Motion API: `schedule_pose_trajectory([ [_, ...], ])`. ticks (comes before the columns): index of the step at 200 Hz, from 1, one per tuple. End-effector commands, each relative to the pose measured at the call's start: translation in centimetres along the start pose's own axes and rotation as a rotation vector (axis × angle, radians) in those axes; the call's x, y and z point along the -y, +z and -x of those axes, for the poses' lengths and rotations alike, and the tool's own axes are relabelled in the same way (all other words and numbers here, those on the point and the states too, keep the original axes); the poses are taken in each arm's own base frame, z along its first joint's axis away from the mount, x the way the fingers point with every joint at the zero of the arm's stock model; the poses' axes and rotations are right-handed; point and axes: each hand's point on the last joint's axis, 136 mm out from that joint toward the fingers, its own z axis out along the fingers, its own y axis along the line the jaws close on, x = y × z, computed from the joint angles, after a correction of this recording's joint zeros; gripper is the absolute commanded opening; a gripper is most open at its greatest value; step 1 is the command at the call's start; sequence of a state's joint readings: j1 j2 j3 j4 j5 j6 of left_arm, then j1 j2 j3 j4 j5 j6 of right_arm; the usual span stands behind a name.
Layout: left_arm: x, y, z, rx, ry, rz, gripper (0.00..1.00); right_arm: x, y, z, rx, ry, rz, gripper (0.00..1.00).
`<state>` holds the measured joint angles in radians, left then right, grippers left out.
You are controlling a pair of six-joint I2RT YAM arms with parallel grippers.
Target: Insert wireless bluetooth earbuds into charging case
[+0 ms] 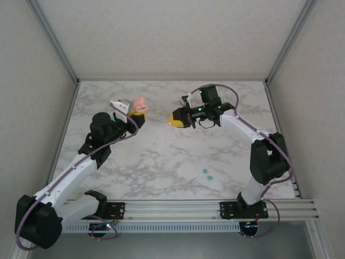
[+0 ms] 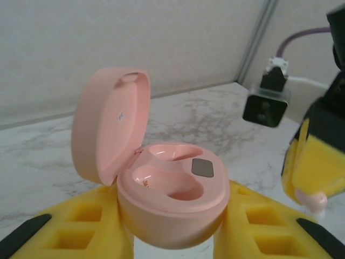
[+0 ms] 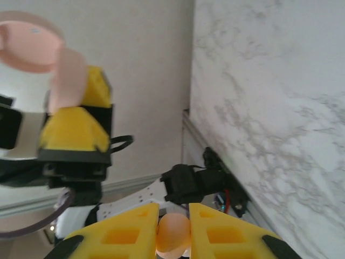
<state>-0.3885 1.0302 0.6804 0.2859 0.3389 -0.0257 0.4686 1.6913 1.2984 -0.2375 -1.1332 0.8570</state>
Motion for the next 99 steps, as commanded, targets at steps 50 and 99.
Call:
schedule_pose_trajectory([
  [50, 3.9, 0.7, 2.1, 0.097, 0.169, -0.215, 0.23, -7.4, -2.3, -0.6, 0.002, -0.137, 0.132, 0.2],
  [99, 5.8, 2.6, 1.2, 0.065, 0.256, -0.274, 0.22, -9.4, -3.0, 0.2, 0.084, -0.16, 0.133, 0.2],
])
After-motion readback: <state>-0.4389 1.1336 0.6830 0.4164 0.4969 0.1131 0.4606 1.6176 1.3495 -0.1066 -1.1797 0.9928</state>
